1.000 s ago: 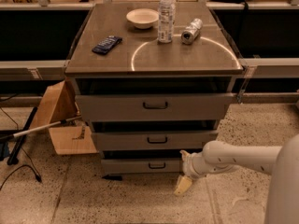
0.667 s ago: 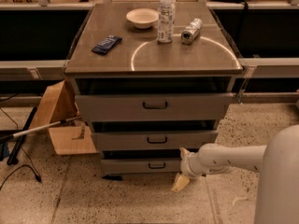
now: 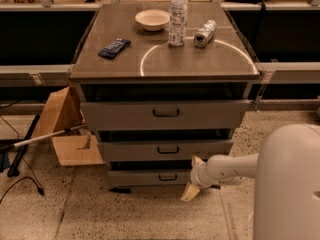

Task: Open bottom drawer

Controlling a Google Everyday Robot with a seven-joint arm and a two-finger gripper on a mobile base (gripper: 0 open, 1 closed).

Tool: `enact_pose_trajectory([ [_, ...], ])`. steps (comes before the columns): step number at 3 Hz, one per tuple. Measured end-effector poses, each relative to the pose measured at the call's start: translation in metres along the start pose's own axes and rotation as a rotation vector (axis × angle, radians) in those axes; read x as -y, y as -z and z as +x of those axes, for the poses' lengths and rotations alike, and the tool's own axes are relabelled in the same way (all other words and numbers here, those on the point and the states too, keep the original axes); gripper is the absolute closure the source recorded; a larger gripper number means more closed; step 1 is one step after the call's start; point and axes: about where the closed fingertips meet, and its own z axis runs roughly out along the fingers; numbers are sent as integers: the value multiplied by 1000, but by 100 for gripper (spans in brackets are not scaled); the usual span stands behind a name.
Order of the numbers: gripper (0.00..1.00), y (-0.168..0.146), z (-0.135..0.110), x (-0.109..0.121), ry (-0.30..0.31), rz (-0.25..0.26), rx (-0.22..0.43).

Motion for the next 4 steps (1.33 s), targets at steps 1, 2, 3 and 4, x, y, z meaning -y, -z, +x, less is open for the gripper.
enact_pose_trajectory([
  [1,0,-7,5,-2,6,-23,-15],
  [2,0,-18,13,-4,-1,-50,-34],
  [3,0,-33,22,-7,-7,-78,-55],
  [4,0,-48,30,-13,-11,-104,-73],
])
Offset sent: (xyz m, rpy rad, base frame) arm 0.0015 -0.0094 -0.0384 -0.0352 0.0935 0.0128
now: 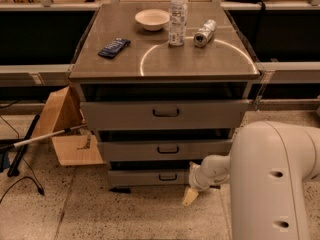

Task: Open bottom drawer

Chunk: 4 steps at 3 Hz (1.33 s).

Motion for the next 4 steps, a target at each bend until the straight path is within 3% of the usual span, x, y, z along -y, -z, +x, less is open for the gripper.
enact_pose_trajectory([
  [1,0,-8,7,-15,-8,-42,-26],
  [2,0,-8,7,-15,-8,-42,-26],
  [4,0,-21,14,-17,-4,-77,27],
])
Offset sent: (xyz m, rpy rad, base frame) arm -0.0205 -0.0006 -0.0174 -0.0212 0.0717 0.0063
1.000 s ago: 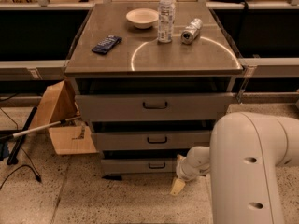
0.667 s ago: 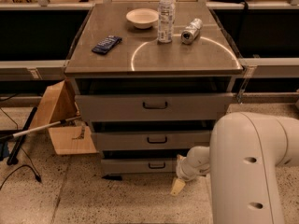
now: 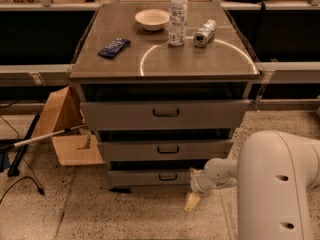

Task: Open bottom drawer

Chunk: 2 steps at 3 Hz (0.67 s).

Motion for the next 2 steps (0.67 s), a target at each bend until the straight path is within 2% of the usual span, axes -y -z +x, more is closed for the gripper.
enact_pose_trajectory([
  [1,0,-15,8,3,-15,-39,88],
  [2,0,-21,10,8,-23,-54,126],
])
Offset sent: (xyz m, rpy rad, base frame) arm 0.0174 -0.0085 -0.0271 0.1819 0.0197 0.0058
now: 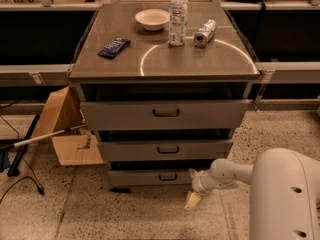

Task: Open bottom drawer

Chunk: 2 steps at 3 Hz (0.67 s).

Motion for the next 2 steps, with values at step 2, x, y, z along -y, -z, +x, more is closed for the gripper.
enact_pose_trajectory([
  [2,0,-23,-6,22,-3,-50,52],
])
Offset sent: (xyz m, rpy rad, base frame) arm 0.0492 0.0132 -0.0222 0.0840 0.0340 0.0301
